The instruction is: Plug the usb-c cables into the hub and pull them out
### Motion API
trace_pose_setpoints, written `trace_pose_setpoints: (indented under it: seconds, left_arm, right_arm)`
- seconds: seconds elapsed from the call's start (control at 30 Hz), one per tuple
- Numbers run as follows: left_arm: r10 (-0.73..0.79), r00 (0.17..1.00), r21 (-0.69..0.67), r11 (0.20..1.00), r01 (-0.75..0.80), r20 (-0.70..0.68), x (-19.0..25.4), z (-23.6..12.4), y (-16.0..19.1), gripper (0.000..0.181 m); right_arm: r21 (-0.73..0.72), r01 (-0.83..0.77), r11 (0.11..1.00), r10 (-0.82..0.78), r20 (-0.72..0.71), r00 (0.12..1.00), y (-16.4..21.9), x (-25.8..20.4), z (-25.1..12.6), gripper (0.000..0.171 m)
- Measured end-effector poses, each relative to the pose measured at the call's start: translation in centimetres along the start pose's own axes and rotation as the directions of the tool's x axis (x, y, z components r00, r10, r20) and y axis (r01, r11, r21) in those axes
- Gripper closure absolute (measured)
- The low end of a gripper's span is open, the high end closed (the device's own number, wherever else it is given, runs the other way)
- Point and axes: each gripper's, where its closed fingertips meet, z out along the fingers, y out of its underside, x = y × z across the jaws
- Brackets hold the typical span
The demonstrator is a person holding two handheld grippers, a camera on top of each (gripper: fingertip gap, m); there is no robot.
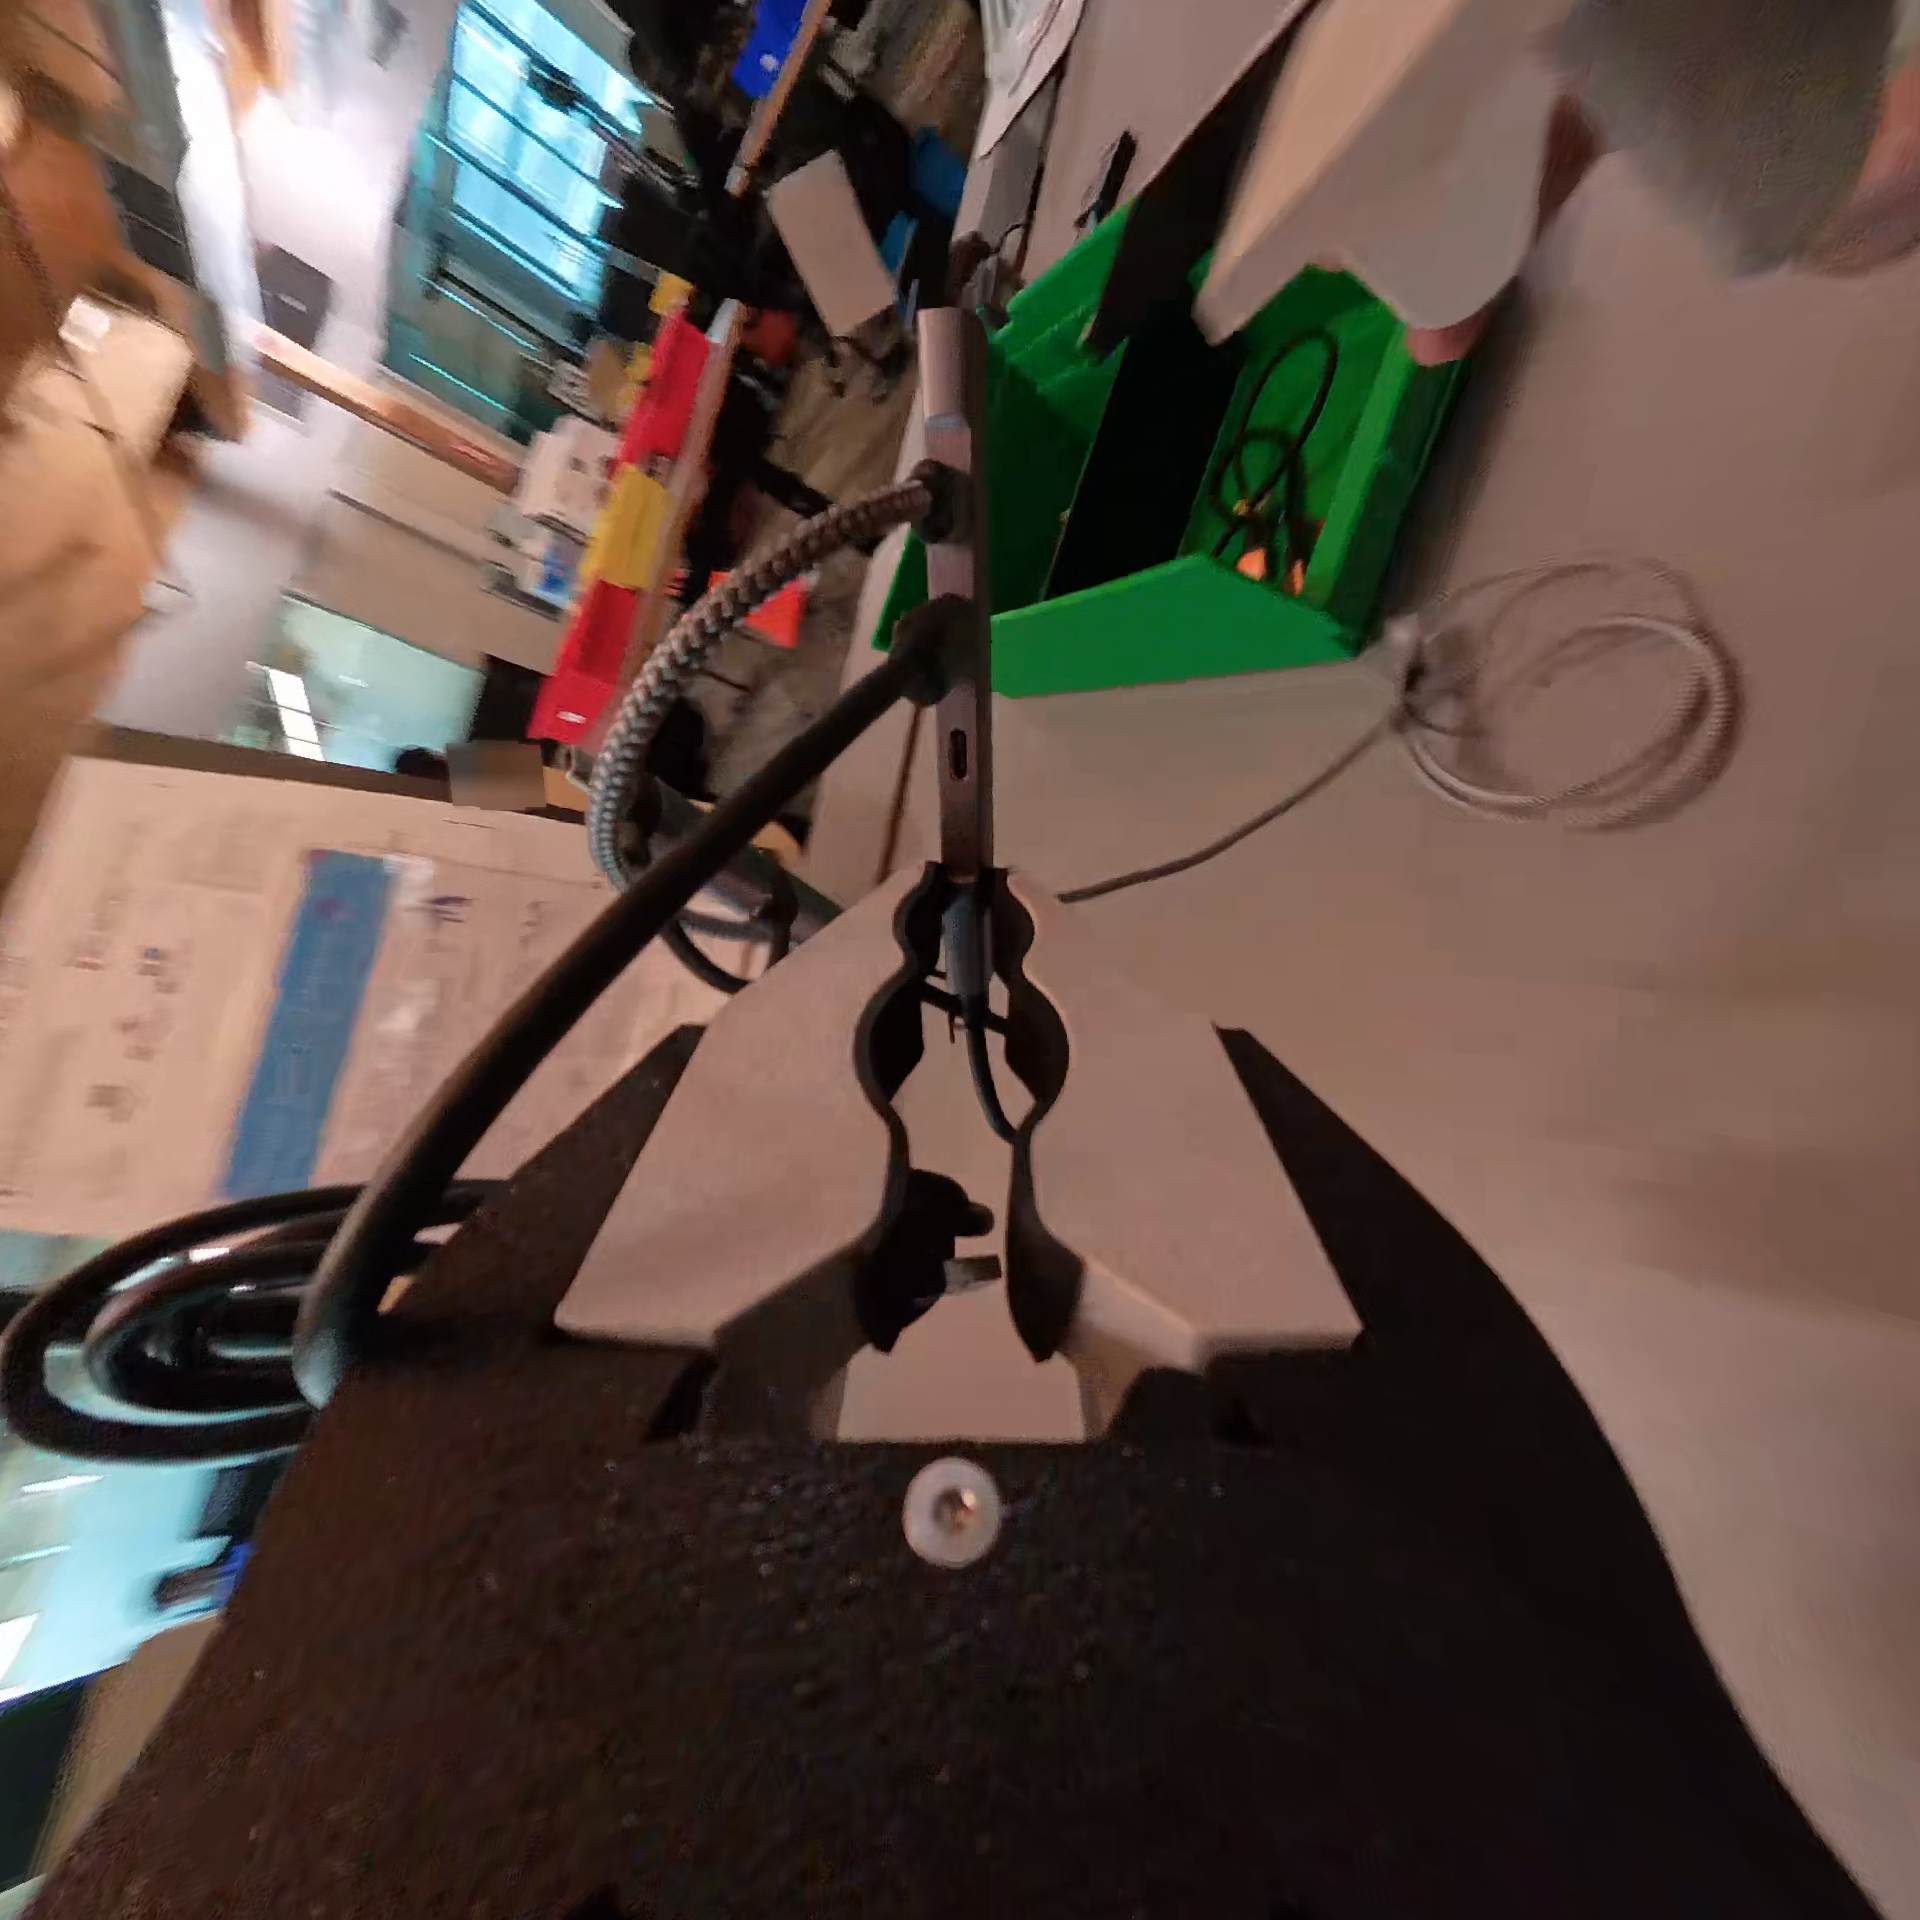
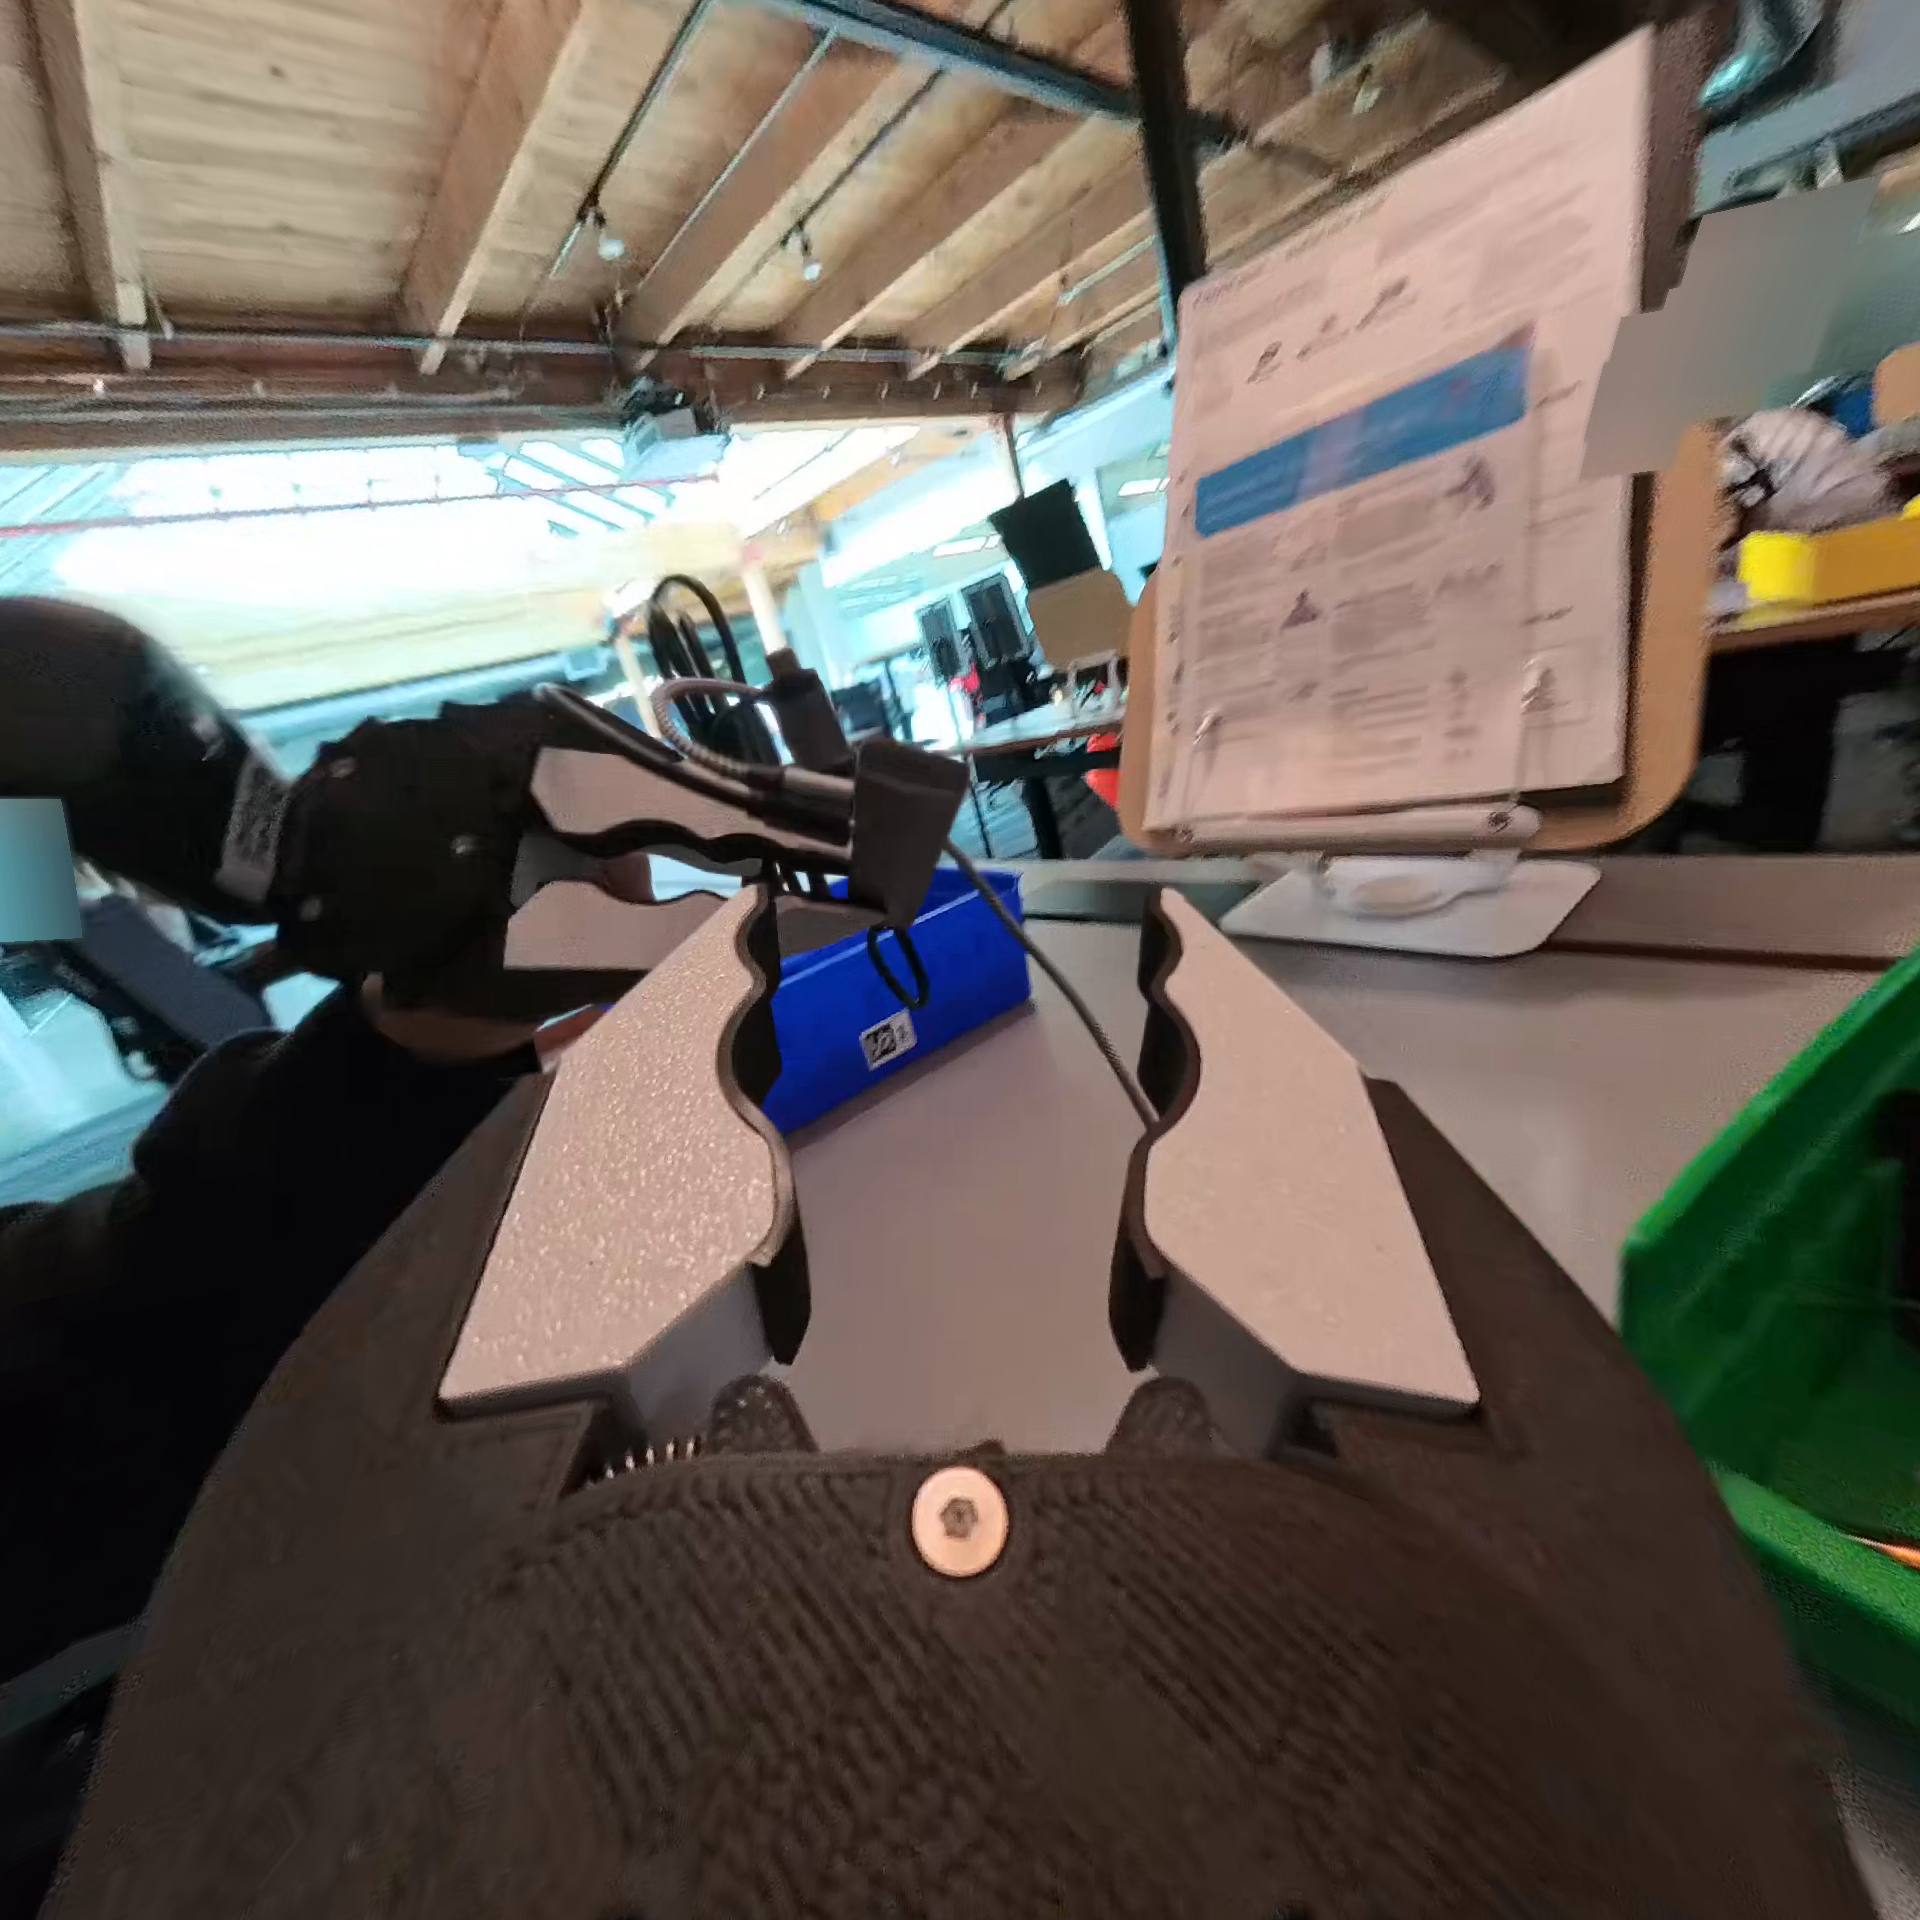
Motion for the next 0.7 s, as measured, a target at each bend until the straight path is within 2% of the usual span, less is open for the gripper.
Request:
trace_pose_setpoints:
  seconds: [0.13,0.17,0.33,0.43,0.6,0.67,0.7]
  left_arm:
    - [0.216,0.963,-0.077,0.975,-0.206,0.159,2.1,-1.2,0.6,0.175]
    - [0.253,0.948,-0.098,0.966,-0.238,0.193,2.1,-1.5,0.9,0.175]
    - [0.348,0.886,-0.127,0.937,-0.324,0.308,1.3,-3.1,1.6,0.175]
    - [0.346,0.881,-0.112,0.938,-0.328,0.321,1.4,-3.5,2.1,0.175]
    - [0.388,0.859,-0.130,0.922,-0.366,0.333,1.6,-3.6,3.0,0.175]
    - [0.422,0.841,-0.127,0.906,-0.403,0.338,2.0,-3.6,2.6,0.175]
    - [0.429,0.834,-0.141,0.903,-0.406,0.347,2.0,-3.5,2.6,0.175]
  right_arm:
    - [-0.068,0.010,0.998,-0.007,0.047,0.999,2.5,-1.4,1.5,0.104]
    - [-0.062,0.018,0.998,-0.013,0.076,0.997,2.7,-2.1,1.6,0.112]
    - [-0.061,-0.021,0.998,0.030,0.161,0.987,3.4,-3.8,2.3,0.125]
    - [-0.078,-0.085,0.993,0.100,0.208,0.973,3.9,-4.3,2.4,0.124]
    - [-0.055,-0.111,0.992,0.121,0.244,0.962,3.5,-4.4,2.3,0.128]
    - [-0.085,-0.058,0.995,0.078,0.253,0.964,4.1,-4.5,2.2,0.149]
    - [-0.087,-0.054,0.995,0.075,0.253,0.965,4.1,-4.4,2.2,0.149]
